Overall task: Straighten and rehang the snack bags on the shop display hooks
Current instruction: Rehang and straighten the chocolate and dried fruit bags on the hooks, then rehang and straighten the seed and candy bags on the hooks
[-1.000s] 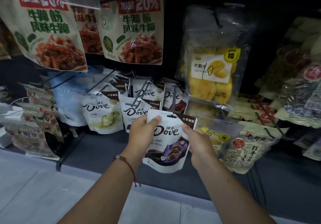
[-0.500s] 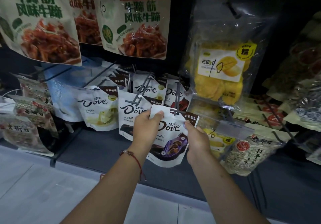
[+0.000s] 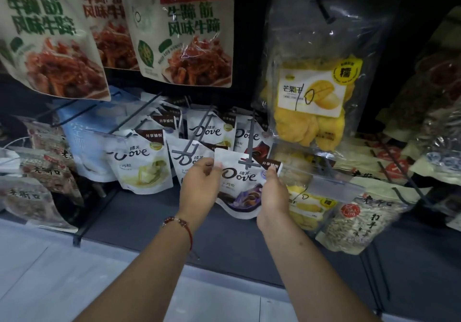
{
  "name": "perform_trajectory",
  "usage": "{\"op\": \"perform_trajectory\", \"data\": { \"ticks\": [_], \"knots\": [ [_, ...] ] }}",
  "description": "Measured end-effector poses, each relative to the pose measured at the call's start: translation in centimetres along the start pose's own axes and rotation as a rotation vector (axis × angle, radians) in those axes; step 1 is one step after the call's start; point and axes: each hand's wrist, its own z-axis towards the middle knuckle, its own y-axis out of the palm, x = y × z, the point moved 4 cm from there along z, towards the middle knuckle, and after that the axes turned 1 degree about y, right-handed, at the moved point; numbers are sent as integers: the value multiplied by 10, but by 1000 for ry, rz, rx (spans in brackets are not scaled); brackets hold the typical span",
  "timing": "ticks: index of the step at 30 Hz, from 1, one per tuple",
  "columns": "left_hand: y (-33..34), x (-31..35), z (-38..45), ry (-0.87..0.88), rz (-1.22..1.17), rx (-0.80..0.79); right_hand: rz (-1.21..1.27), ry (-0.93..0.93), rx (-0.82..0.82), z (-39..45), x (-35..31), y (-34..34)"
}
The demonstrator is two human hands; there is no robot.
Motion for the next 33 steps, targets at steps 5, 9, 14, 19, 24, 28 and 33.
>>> {"op": "perform_trajectory", "data": {
  "ticks": [5, 9, 14, 19, 24, 28, 33],
  "knots": [
    [-23, -25, -13, -16, 244, -47, -61, 14, -65, -5, -2, -7],
    [-17, -24, -22, 66, 667, -229, -155, -105, -142, -18, -6, -14],
    [-20, -21, -45, 86, 1000, -284, -538, -275, -239, -40, -6, -34],
    [-24, 2, -83, 172, 1066, -308, -954, -288, -408, -88, -20, -78],
    [-18, 26, -129, 287, 1084, -343, -1158, -329, -442, -112, -26, -143],
    [3, 48, -165, 388, 1039, -375, -1321, -414, -362, -121, -29, -205],
    [44, 89, -206, 489, 1053, -529, -1411, -391, -178, -146, -45, -297]
  ]
}}
